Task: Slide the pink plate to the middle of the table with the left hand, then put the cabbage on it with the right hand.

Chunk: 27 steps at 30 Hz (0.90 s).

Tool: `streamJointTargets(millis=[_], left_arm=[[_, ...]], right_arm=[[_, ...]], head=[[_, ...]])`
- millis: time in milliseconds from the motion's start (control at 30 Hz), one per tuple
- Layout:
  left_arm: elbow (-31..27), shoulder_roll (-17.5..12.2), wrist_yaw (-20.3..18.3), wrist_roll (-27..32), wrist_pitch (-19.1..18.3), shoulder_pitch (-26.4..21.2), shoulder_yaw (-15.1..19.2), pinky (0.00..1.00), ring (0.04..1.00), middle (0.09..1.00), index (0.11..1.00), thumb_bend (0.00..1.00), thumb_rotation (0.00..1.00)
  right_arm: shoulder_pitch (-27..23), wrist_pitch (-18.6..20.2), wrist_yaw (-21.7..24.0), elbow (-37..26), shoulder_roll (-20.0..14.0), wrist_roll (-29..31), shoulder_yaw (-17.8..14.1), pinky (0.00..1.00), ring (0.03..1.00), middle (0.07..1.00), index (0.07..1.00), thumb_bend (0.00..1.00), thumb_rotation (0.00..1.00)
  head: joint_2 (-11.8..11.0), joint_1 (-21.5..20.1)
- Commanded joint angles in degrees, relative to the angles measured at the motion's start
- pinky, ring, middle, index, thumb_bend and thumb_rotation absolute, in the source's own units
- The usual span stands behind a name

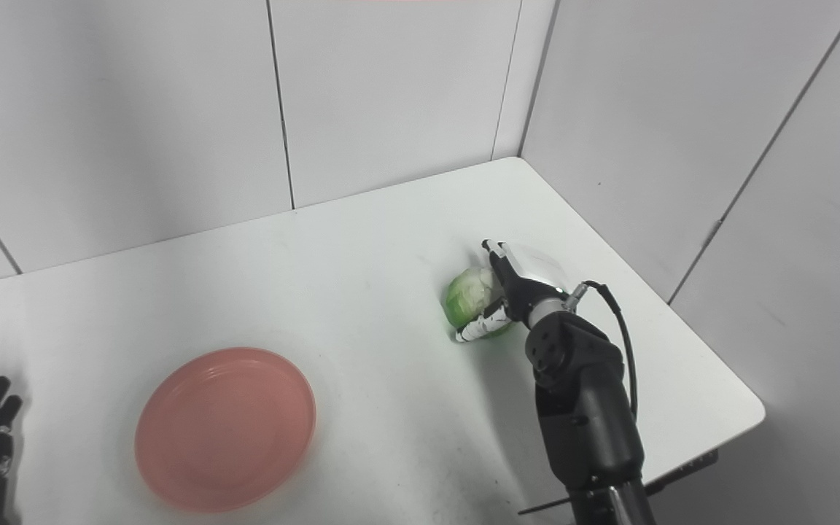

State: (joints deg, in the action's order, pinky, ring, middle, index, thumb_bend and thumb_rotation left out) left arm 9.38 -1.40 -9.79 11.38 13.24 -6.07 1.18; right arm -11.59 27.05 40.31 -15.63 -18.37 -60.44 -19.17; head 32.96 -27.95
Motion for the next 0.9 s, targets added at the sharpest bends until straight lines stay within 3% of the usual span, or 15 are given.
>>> streamJointTargets(millis=[0, 100, 133, 167, 200, 300, 333, 367, 433, 500, 633, 800, 867], left_arm=[[3.1, 0.0, -0.3, 0.4, 1.4, 2.9, 0.3, 1.00, 1.000, 1.000, 1.000, 0.75, 1.00], [3.3, 0.0, -0.4, 0.4, 1.7, 2.8, 0.3, 1.00, 1.000, 1.000, 1.000, 0.74, 1.00], [3.2, 0.1, -0.4, 0.3, 1.4, 2.8, 0.3, 1.00, 1.000, 1.000, 1.000, 0.74, 1.00], [3.0, 0.1, -0.3, 0.3, 1.3, 2.8, 0.3, 1.00, 1.000, 1.000, 1.000, 0.74, 1.00], [2.9, 0.1, -0.3, 0.3, 1.1, 2.8, 0.3, 1.00, 1.000, 1.000, 1.000, 0.74, 1.00], [3.1, 0.2, -0.4, 0.5, 1.4, 2.8, 0.4, 1.00, 1.000, 1.000, 1.000, 0.73, 1.00], [3.2, 0.2, -0.5, 0.5, 1.6, 2.8, 0.4, 1.00, 1.000, 1.000, 1.000, 0.73, 1.00], [3.3, 0.2, -0.5, 0.5, 1.7, 2.7, 0.4, 1.00, 1.000, 1.000, 1.000, 0.73, 1.00], [3.2, 0.3, -0.5, 0.6, 1.5, 2.7, 0.4, 1.00, 1.000, 1.000, 1.000, 0.73, 1.00], [3.1, 0.4, -0.5, 0.8, 1.2, 2.7, 0.4, 1.00, 1.000, 1.000, 1.000, 0.73, 1.00], [3.4, 0.5, -0.8, 1.2, 1.6, 2.6, 0.6, 1.00, 1.000, 1.000, 1.000, 0.73, 1.00], [3.3, 0.6, -0.8, 1.3, 1.2, 2.5, 0.7, 1.00, 1.000, 1.000, 1.000, 0.72, 1.00], [3.7, 0.7, -0.9, 1.3, 1.5, 2.4, 0.8, 1.00, 1.000, 1.000, 1.000, 0.72, 1.00]], right_arm=[[-1.6, -0.1, -1.3, -0.2, -1.1, 0.5, 0.1, 0.70, 0.940, 1.000, 0.959, 0.98, 0.18], [-1.7, -0.1, -3.2, 0.6, -0.8, 0.6, 0.3, 0.68, 0.910, 0.998, 0.931, 0.94, 0.13], [-1.7, -0.2, -4.9, 0.9, -0.6, 1.1, 0.4, 0.62, 0.824, 0.955, 0.901, 0.91, 0.09], [-1.7, -0.2, -6.3, 1.1, -0.4, 1.3, 0.5, 0.62, 0.824, 0.955, 0.901, 0.91, 0.09], [-1.7, -0.2, -7.6, 1.1, -0.2, 1.6, 0.6, 0.58, 0.747, 0.908, 0.872, 0.88, 0.06], [-1.2, -0.4, -12.6, 1.4, -0.6, 3.1, 1.8, 0.53, 0.652, 0.778, 0.775, 0.83, 0.01], [-1.0, -0.8, -14.4, 1.6, -1.0, 3.6, 2.3, 0.51, 0.603, 0.695, 0.711, 0.80, 0.00], [-0.8, -1.2, -16.1, 1.8, -1.3, 4.1, 2.7, 0.48, 0.567, 0.606, 0.670, 0.71, 0.00], [-0.8, -1.2, -19.4, 2.1, -1.4, 5.8, 2.9, 0.46, 0.542, 0.529, 0.644, 0.61, 0.00], [-0.8, -0.9, -22.2, 2.1, -1.2, 7.5, 2.8, 0.35, 0.442, 0.460, 0.551, 0.55, 0.00], [-0.7, -0.5, -25.6, 2.2, -1.5, 9.7, 3.3, 0.27, 0.377, 0.433, 0.501, 0.53, 0.00], [-0.7, -0.2, -27.1, 2.4, -1.7, 10.6, 3.6, 0.40, 0.491, 0.513, 0.474, 0.53, 0.00], [-0.8, -0.2, -27.6, 2.5, -1.5, 10.6, 3.5, 0.40, 0.487, 0.509, 0.477, 0.53, 0.00]], head=[[0.1, 0.0], [0.2, -0.1], [0.1, -0.3], [0.1, -0.3], [0.1, -0.3], [0.1, -0.3], [0.1, -0.3], [0.1, -0.2], [0.1, -0.2], [0.1, -0.1], [0.1, -0.1], [0.1, -0.1], [0.0, 0.0]])
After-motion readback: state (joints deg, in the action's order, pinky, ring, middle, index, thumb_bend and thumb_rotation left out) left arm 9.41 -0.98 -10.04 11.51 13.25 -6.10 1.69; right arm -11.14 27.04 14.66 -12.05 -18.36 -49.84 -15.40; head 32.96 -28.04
